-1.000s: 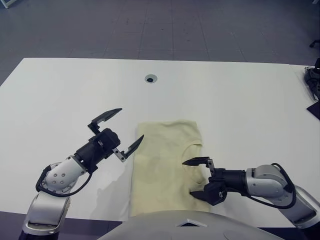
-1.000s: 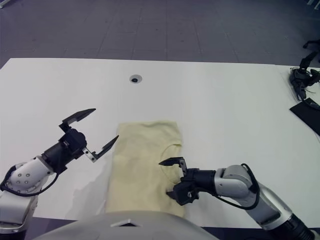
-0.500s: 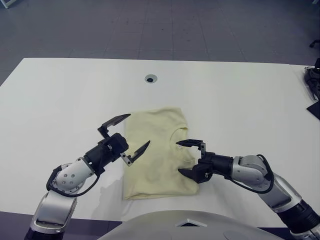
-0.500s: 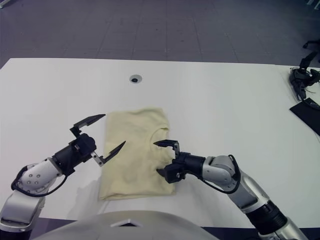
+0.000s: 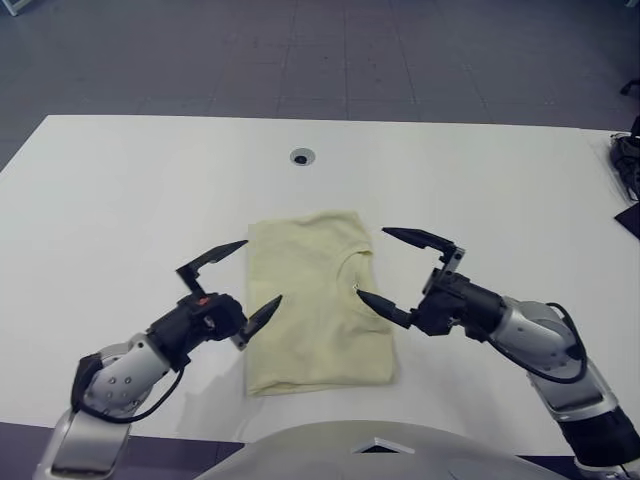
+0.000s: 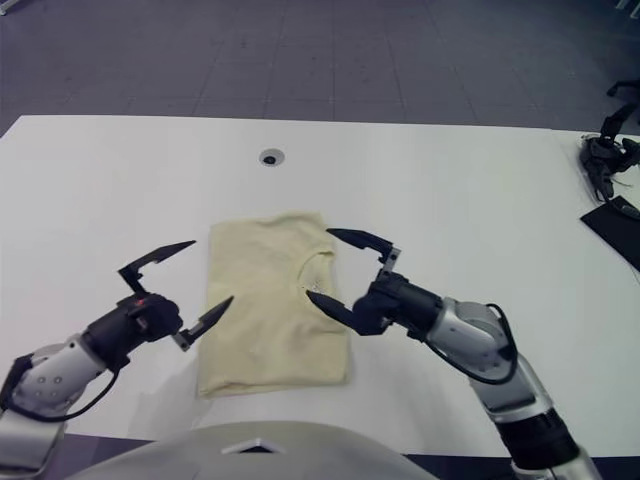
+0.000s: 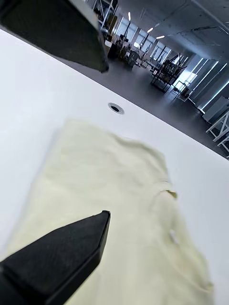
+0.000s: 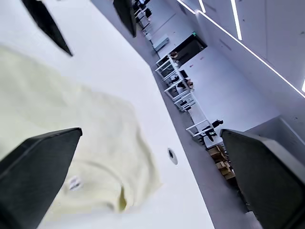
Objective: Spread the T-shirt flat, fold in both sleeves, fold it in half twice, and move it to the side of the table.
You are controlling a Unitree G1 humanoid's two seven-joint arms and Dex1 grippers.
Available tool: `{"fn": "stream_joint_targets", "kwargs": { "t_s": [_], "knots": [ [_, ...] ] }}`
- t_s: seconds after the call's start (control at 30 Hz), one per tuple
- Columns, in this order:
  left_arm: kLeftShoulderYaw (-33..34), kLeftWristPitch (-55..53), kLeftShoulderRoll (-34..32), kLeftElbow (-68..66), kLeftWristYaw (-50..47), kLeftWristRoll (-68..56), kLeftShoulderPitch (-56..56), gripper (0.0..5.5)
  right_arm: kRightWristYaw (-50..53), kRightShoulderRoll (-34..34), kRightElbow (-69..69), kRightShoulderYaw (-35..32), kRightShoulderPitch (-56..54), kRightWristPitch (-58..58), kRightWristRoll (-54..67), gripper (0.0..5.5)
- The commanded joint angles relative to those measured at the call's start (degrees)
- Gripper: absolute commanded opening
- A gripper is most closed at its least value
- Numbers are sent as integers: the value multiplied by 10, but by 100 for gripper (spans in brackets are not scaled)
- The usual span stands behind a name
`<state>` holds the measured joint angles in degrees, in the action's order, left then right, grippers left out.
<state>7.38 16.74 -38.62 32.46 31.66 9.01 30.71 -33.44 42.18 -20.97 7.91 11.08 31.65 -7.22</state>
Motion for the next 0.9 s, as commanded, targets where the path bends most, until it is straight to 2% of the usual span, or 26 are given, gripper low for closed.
{"fn": "stream_joint_targets", "kwargs": {
  "t_s": [0.03, 0.23, 0.33, 0.53, 0.63, 0.9],
  "knots": [
    [64, 95, -31, -30, 4, 51, 87, 538, -27, 76, 32, -35, 66, 71, -52, 540],
    [114, 140, -54, -58, 37, 53, 171, 538, -52, 120, 33, -26, 105, 98, -102, 540],
    [118, 143, -64, -66, 58, 69, 204, 538, -59, 128, 27, -22, 117, 102, -109, 540],
    [41, 118, -84, -78, 105, 119, 199, 538, -84, 116, 20, 33, 111, 84, -119, 540],
    [0, 131, -90, -90, 99, 158, 165, 499, -91, 114, 27, 57, 99, 82, -123, 503],
    [-40, 139, -97, -98, 90, 168, 136, 339, -88, 103, 38, 92, 73, 73, -134, 361]
  ]
}}
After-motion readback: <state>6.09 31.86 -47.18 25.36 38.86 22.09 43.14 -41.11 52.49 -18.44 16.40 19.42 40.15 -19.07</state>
